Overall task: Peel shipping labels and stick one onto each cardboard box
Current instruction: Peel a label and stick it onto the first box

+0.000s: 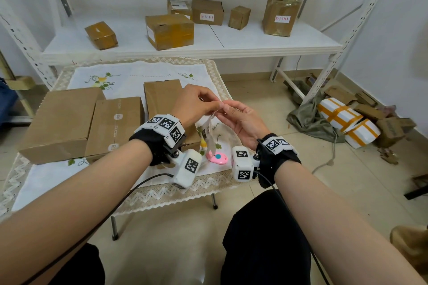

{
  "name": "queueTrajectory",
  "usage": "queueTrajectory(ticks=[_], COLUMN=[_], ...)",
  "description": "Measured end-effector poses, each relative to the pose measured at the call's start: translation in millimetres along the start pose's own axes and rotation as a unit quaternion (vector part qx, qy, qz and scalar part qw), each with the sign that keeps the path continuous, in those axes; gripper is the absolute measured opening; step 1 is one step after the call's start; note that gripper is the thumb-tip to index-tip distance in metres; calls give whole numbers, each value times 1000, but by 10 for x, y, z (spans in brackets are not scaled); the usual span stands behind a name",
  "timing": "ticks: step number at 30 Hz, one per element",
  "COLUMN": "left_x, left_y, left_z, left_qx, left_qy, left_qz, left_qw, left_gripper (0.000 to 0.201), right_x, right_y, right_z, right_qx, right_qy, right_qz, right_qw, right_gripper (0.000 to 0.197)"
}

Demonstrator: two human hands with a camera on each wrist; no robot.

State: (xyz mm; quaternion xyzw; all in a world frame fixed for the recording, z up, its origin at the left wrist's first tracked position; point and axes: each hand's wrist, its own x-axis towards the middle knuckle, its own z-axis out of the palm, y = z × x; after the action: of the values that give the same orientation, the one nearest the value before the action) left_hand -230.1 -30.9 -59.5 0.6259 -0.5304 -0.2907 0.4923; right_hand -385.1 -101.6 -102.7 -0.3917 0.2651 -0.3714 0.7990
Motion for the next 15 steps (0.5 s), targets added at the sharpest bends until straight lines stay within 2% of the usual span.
queueTrajectory(ticks=[15], left_x=[-17], left_y=[44], left_z=[53], left_qx=[-41], left_qy=[17], left_qz=[-68], left_qw=[997], left_gripper=[10], right_x=[-8], right_y=[14], right_z=[-19], right_qx=[-24], right_qy=[17], right_qz=[-30], right_qw=[999], right_gripper=[13])
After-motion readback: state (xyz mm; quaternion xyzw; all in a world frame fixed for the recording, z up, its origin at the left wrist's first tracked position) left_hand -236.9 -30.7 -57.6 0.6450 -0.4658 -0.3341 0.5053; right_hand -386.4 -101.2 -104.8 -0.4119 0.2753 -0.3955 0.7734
